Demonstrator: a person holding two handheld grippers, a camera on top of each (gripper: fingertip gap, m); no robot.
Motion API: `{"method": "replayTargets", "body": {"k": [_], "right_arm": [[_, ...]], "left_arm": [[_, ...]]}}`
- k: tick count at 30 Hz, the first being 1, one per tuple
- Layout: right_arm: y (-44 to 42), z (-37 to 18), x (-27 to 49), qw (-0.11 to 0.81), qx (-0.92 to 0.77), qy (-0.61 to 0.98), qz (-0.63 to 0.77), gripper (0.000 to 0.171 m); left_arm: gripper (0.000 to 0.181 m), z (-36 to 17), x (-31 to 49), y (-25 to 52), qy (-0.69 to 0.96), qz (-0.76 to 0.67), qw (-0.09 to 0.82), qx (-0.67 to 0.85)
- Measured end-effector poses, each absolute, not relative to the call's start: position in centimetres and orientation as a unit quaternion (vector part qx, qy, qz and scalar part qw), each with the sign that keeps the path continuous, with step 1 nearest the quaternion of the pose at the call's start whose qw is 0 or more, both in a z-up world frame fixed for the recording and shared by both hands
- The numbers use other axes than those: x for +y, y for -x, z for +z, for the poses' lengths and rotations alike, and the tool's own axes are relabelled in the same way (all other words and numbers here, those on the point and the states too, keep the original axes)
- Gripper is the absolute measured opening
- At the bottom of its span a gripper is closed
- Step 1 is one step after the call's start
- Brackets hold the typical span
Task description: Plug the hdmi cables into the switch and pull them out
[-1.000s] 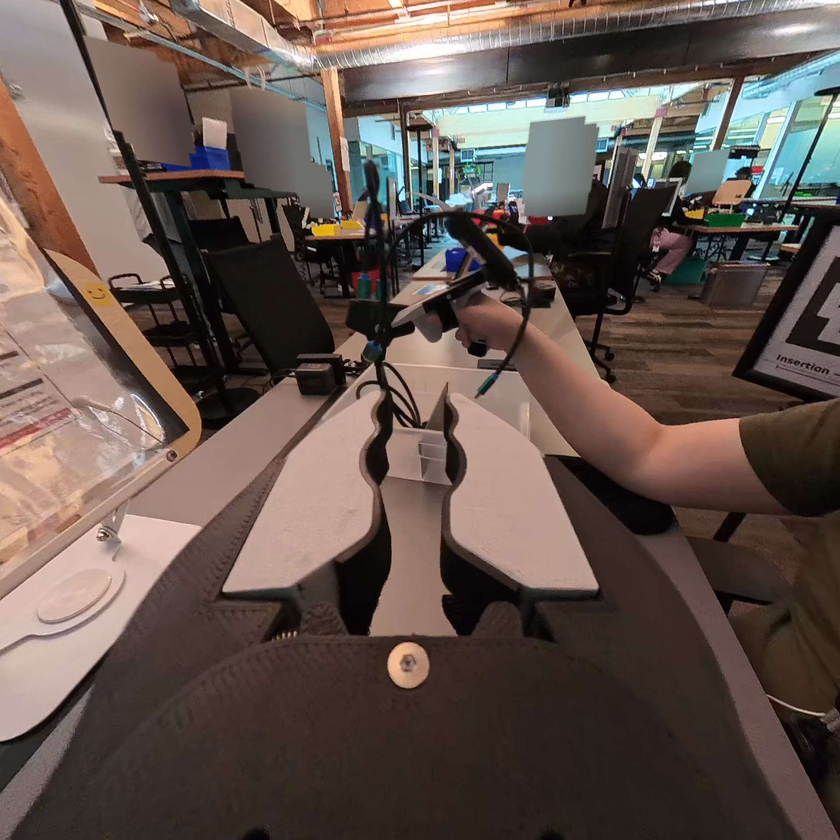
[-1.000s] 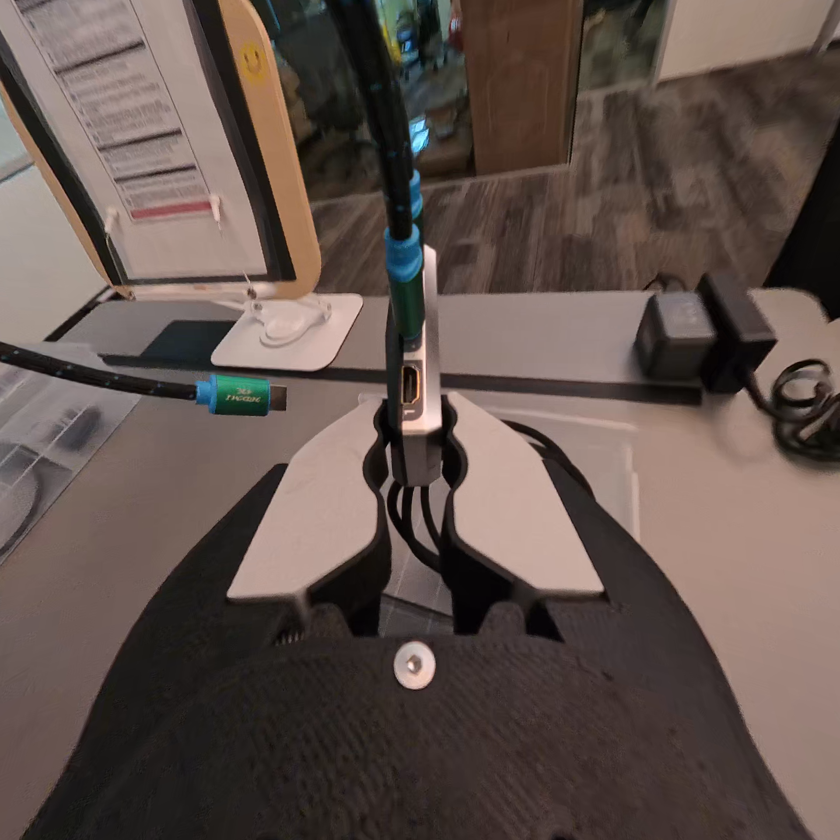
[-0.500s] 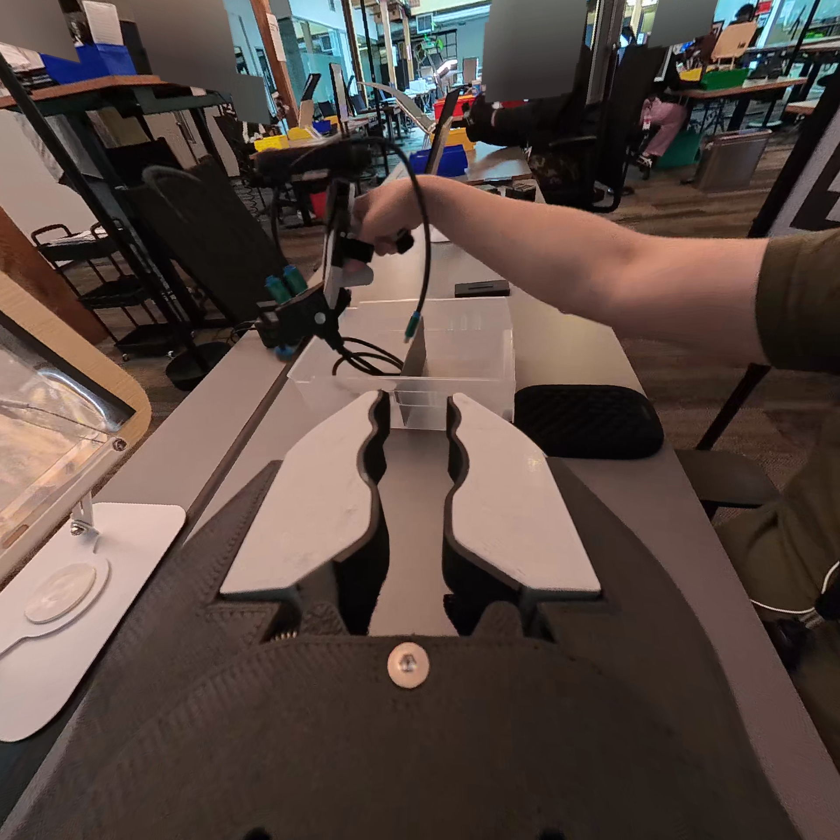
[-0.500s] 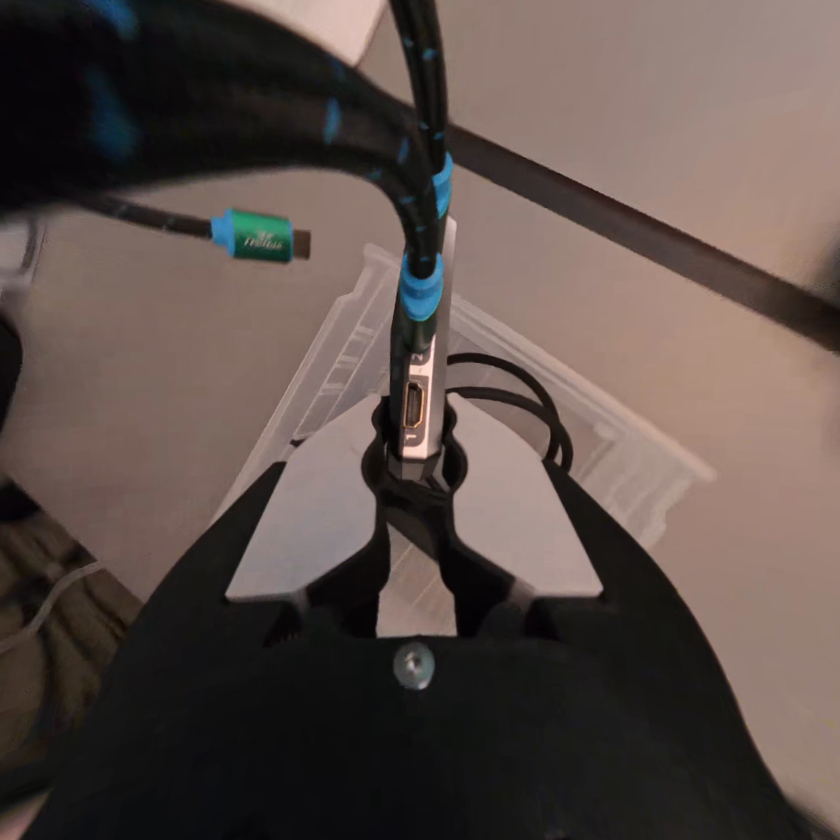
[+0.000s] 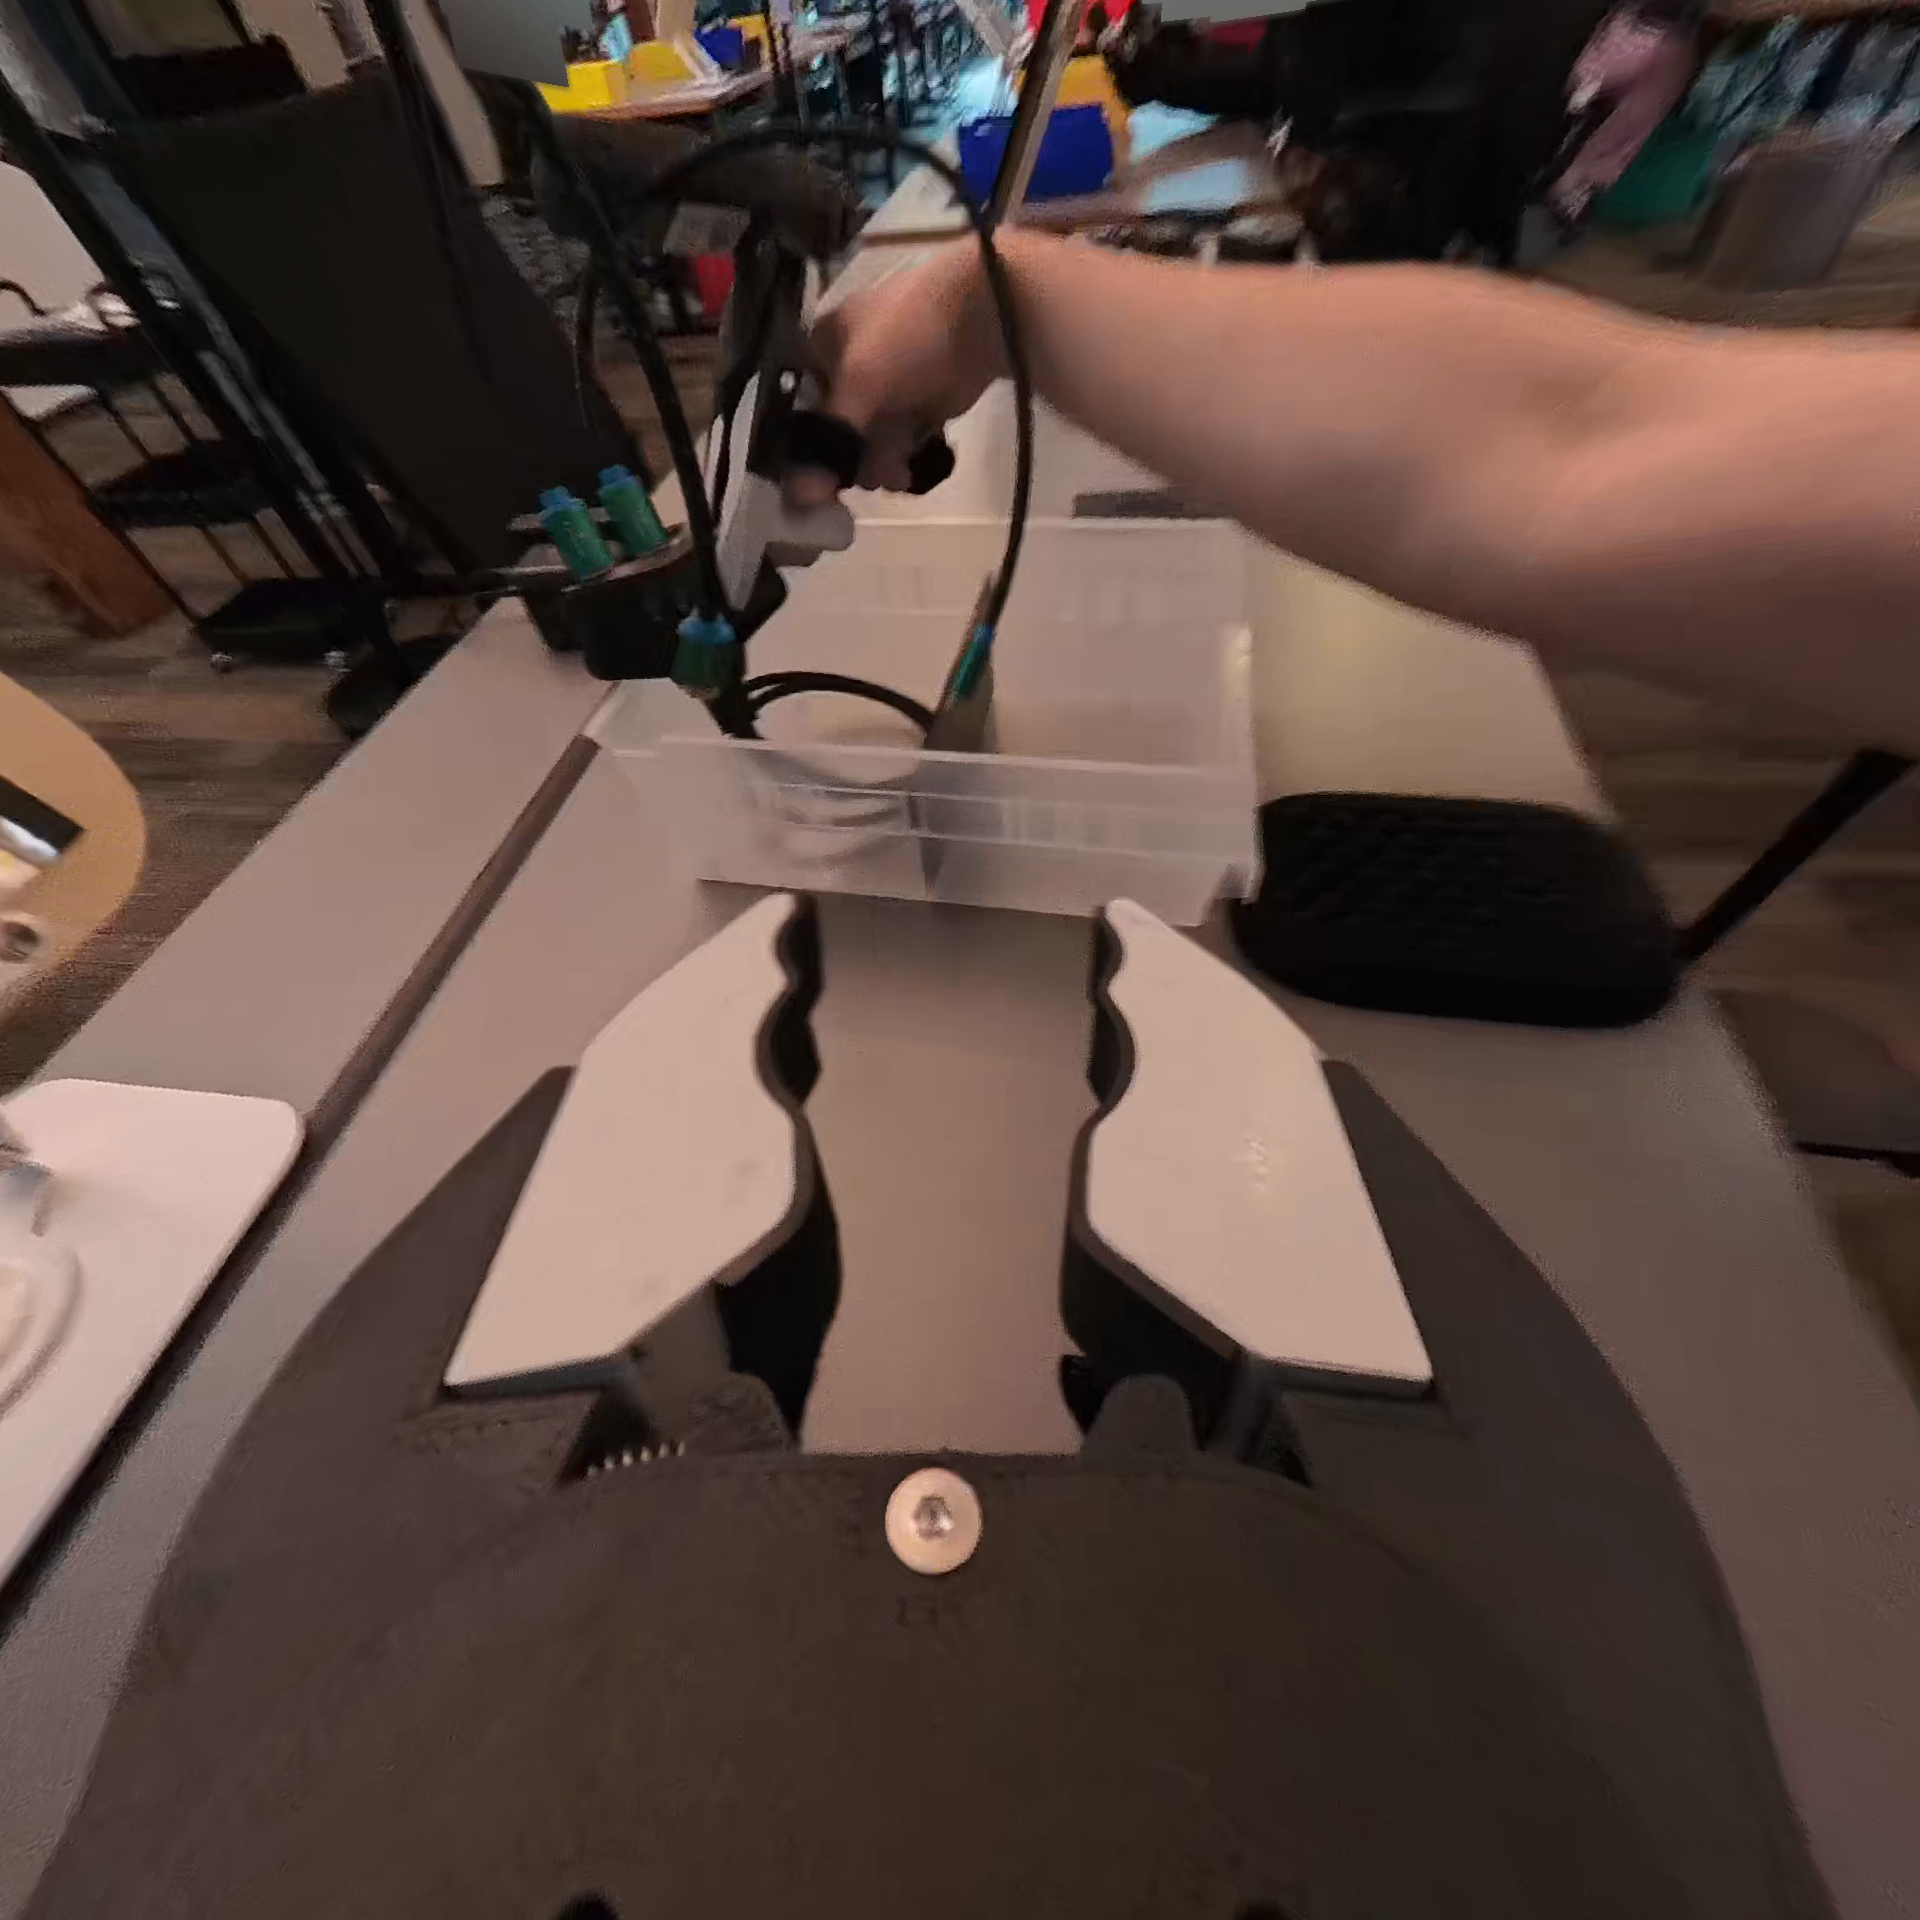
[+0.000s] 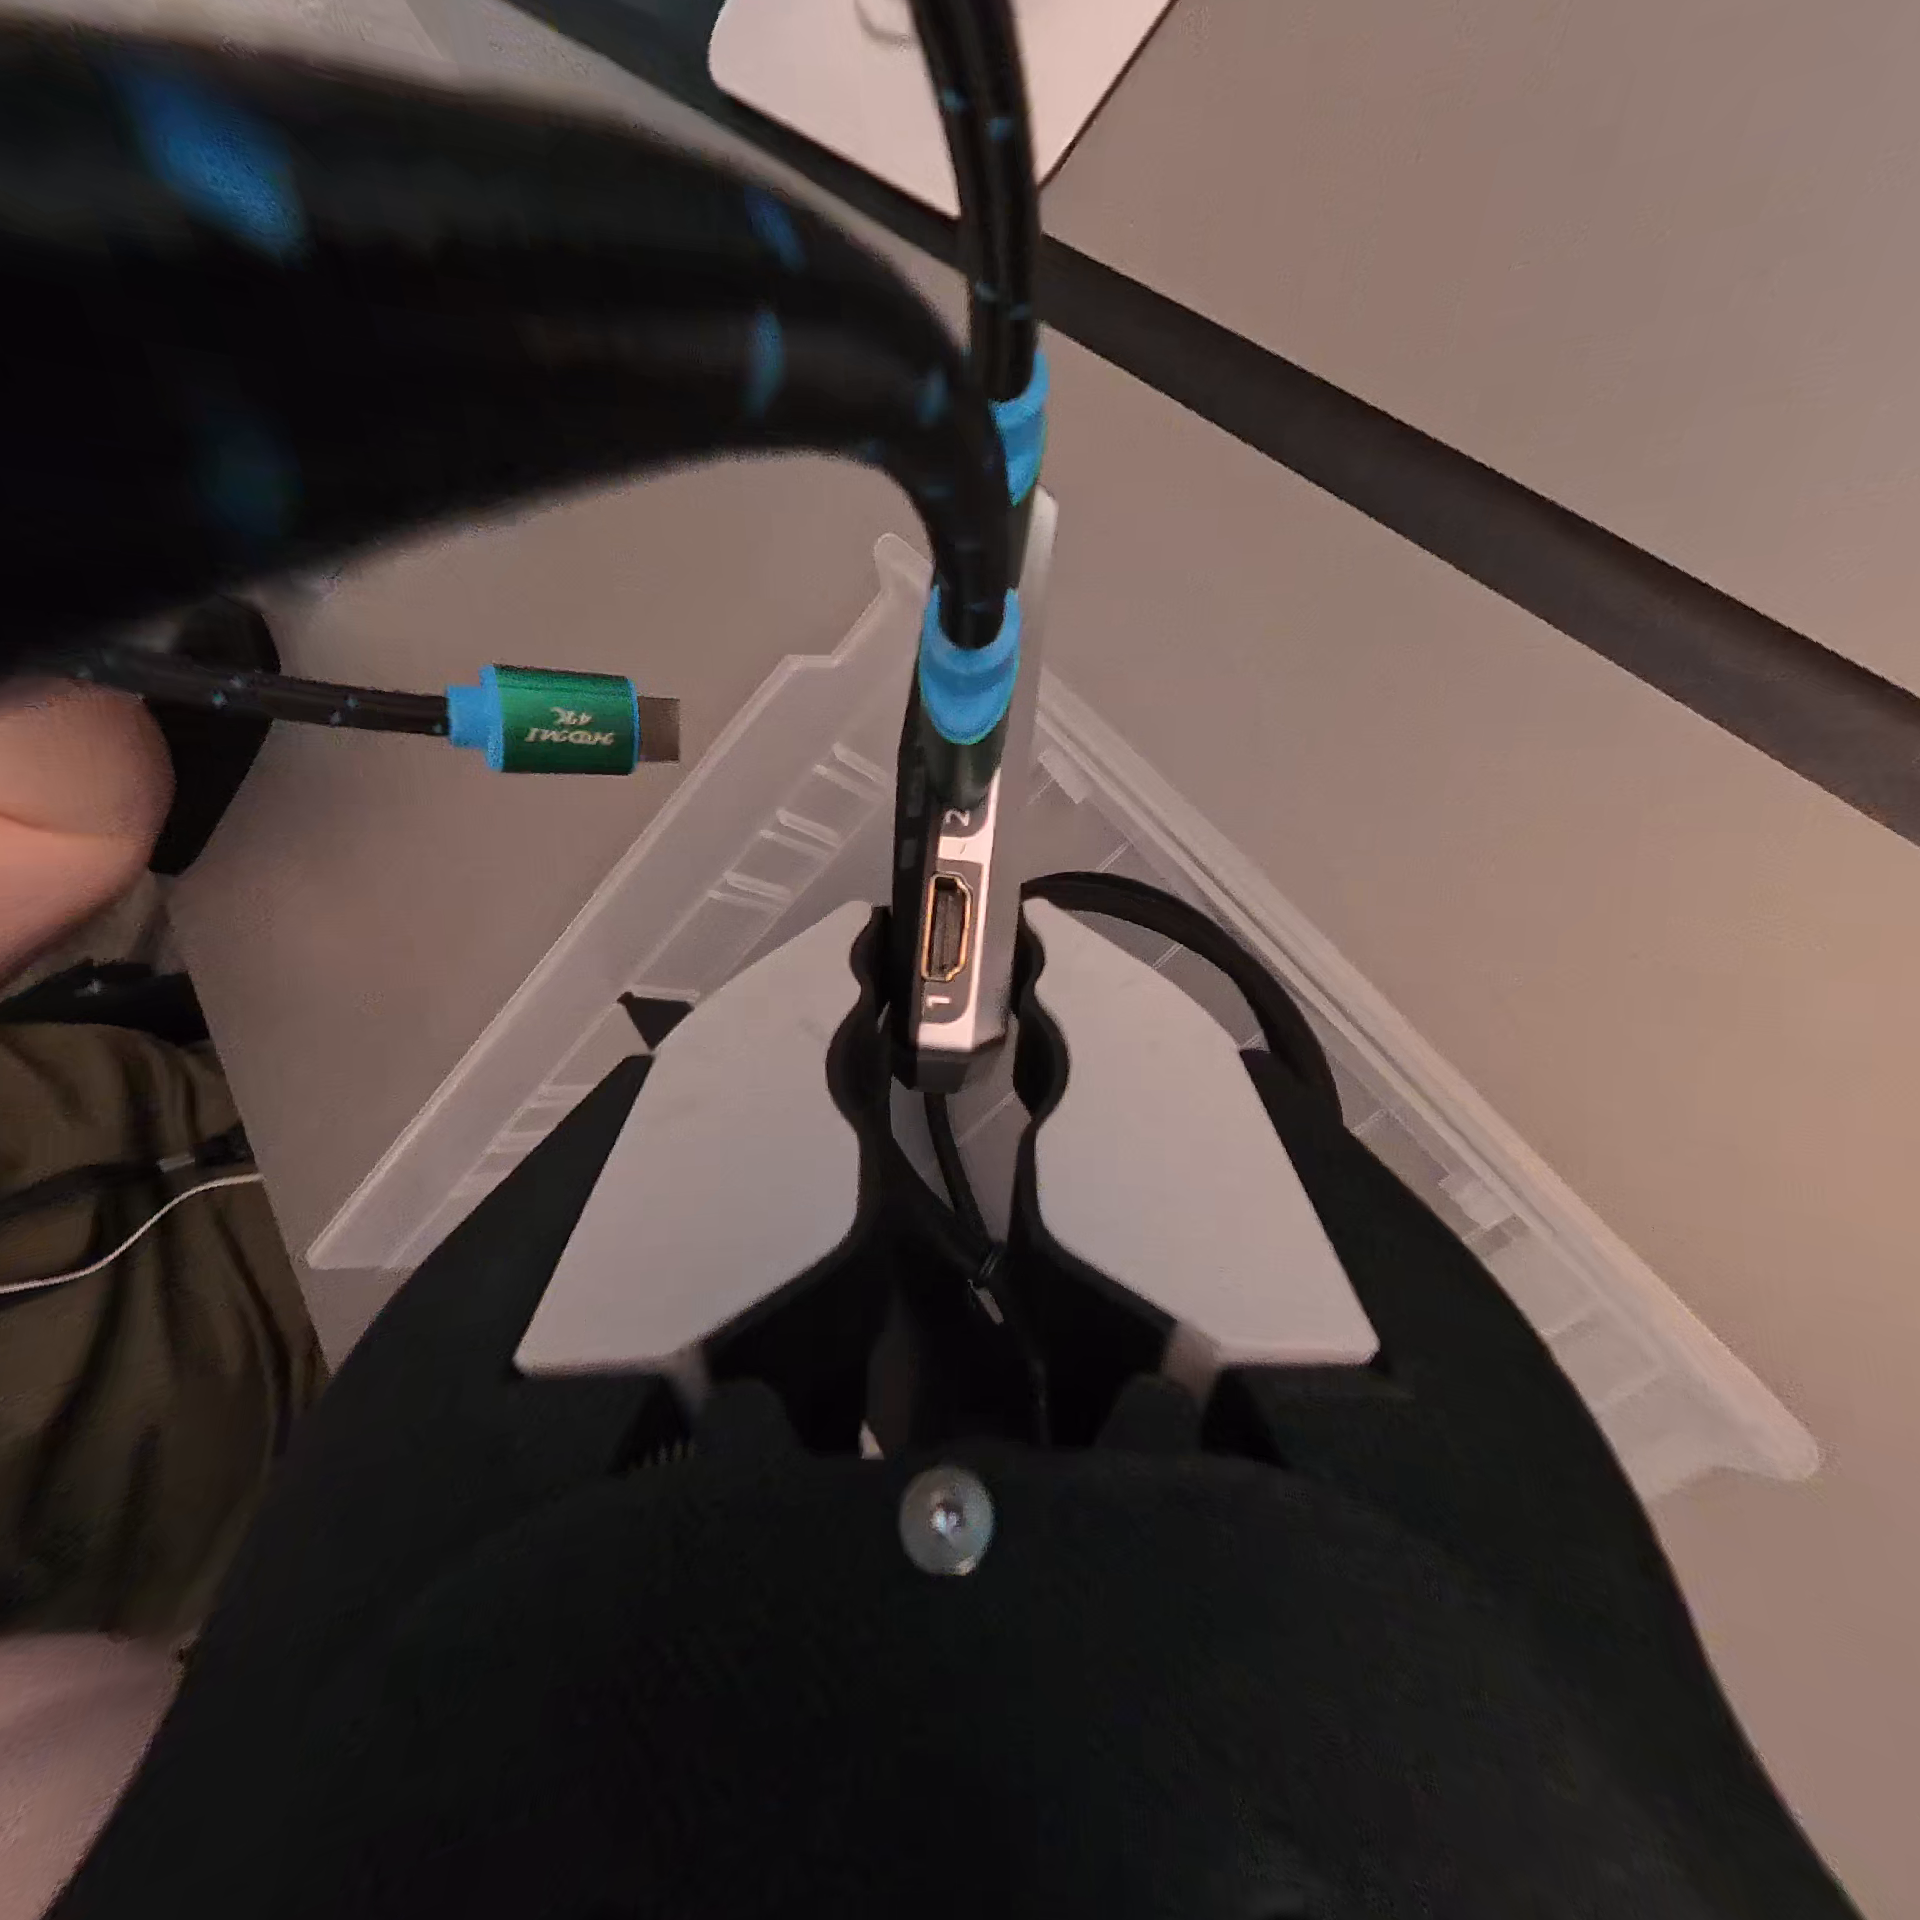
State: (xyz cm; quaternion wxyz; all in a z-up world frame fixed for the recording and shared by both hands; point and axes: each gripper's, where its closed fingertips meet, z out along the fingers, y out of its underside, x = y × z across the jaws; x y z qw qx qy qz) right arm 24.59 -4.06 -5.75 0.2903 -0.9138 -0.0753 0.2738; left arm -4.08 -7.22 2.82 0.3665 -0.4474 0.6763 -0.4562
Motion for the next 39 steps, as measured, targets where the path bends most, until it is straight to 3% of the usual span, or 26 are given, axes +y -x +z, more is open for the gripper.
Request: {"method": "replayTargets", "body": {"k": [3, 5, 8, 13, 15, 17, 18, 20, 23, 26, 33, 37, 39], "right_arm": [[-24.4, -5.6, -4.1, 0.258, -0.107, 0.924, 0.263, 0.023], [-24.1, -5.6, -3.9, 0.244, -0.126, 0.926, 0.258, 0.023], [-23.8, -5.6, -3.8, 0.235, -0.148, 0.927, 0.251, 0.023], [-23.8, -5.6, -3.9, 0.226, -0.159, 0.930, 0.243, 0.023], [-23.9, -5.6, -4.0, 0.218, -0.161, 0.932, 0.242, 0.024], [-24.1, -5.5, -4.1, 0.210, -0.156, 0.934, 0.242, 0.023], [-24.2, -5.5, -4.0, 0.208, -0.155, 0.935, 0.241, 0.023], [-24.6, -5.5, -3.9, 0.204, -0.145, 0.940, 0.233, 0.024], [-25.8, -5.6, -3.9, 0.195, -0.103, 0.948, 0.231, 0.049], [-26.4, -4.6, -4.0, 0.208, -0.053, 0.937, 0.277, 0.056], [-36.4, 0.1, -5.7, 0.396, 0.182, 0.854, 0.285, 0.050], [-37.4, 5.5, -10.1, 0.546, 0.129, 0.784, 0.267, 0.047], [-34.7, 6.8, -12.5, 0.567, 0.067, 0.771, 0.283, 0.046]], "left_arm": [[0.094, 2.3, -5.3, 0.1, 0.444, -0.381, 0.463, 0.666], [0.100, 2.9, -4.6, -2.5, 0.435, -0.380, 0.492, 0.651], [0.099, 2.2, -4.4, -6.7, 0.453, -0.409, 0.437, 0.661], [0.079, 3.1, -4.0, -12.7, 0.477, -0.476, 0.389, 0.628], [0.054, 4.5, -4.9, -13.9, 0.461, -0.519, 0.378, 0.613], [0.012, 5.9, -5.1, -14.6, 0.449, -0.531, 0.393, 0.601], [0.002, 6.4, -5.1, -14.8, 0.443, -0.532, 0.400, 0.600], [0.002, 7.0, -5.9, -14.8, 0.422, -0.531, 0.407, 0.612], [0.001, 7.0, -6.3, -14.4, 0.405, -0.498, 0.444, 0.625], [0.001, 6.9, -6.2, -14.0, 0.411, -0.492, 0.453, 0.619], [0.001, 8.6, -4.3, -14.0, 0.434, -0.511, 0.461, 0.581], [0.002, 9.0, -4.1, -14.4, 0.431, -0.506, 0.464, 0.586], [0.002, 8.9, -4.3, -14.5, 0.427, -0.499, 0.467, 0.592]]}}
